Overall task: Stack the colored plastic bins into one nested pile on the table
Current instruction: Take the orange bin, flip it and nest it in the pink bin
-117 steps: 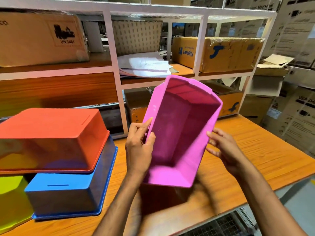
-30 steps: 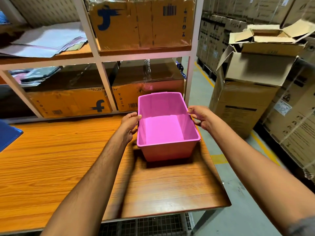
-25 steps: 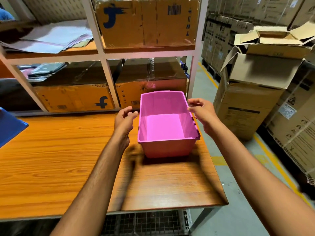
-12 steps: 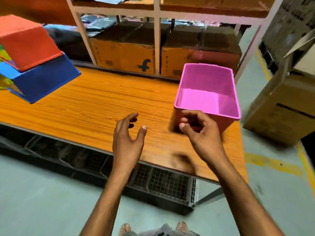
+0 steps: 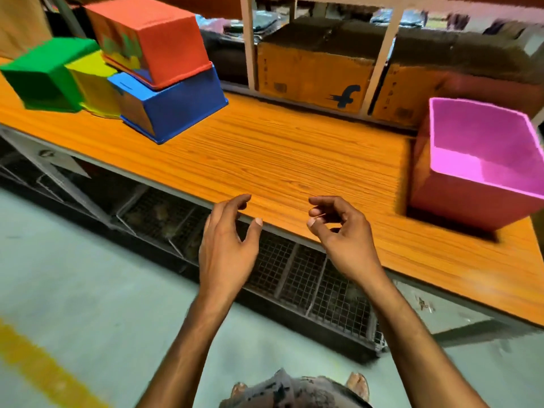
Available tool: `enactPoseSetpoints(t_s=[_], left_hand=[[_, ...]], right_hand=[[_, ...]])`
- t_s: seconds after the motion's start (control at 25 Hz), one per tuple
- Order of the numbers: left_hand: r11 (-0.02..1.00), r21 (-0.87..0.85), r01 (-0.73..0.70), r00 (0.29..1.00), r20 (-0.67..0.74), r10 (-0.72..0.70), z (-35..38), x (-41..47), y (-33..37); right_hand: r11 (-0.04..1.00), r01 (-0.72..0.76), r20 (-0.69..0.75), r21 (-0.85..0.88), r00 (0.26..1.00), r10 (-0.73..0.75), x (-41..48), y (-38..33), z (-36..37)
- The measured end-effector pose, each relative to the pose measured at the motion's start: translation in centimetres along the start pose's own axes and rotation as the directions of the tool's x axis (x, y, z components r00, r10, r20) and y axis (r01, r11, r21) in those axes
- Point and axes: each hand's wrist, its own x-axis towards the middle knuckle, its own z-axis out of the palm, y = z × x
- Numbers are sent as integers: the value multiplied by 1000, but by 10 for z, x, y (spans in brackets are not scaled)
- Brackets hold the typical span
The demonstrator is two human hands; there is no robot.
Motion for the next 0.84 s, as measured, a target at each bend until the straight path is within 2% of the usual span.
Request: enactPoseSetpoints(t_s=[0.12, 0.24, 0.36, 0.6, 0.84], left_hand=[[1000, -11, 27, 1000, -6, -27, -43, 19, -36], [982, -119, 147, 989, 21, -145, -77, 49, -68], [948, -218, 230, 973, 49, -224, -99, 90, -92], [945, -260, 197, 978, -13, -207, -130, 183, -119], [948, -283, 145, 974, -127, -187, -155, 279, -132]], right_hand=[[999, 36, 42, -34, 999, -35, 13, -17, 58], [997, 63, 79, -53, 995, -59, 31, -36, 109], [999, 40, 123, 25, 992, -43, 62, -50, 148], [994, 79, 117, 81, 989, -88, 153, -75, 197], [990, 140, 75, 32, 987, -142, 257, -118, 247]])
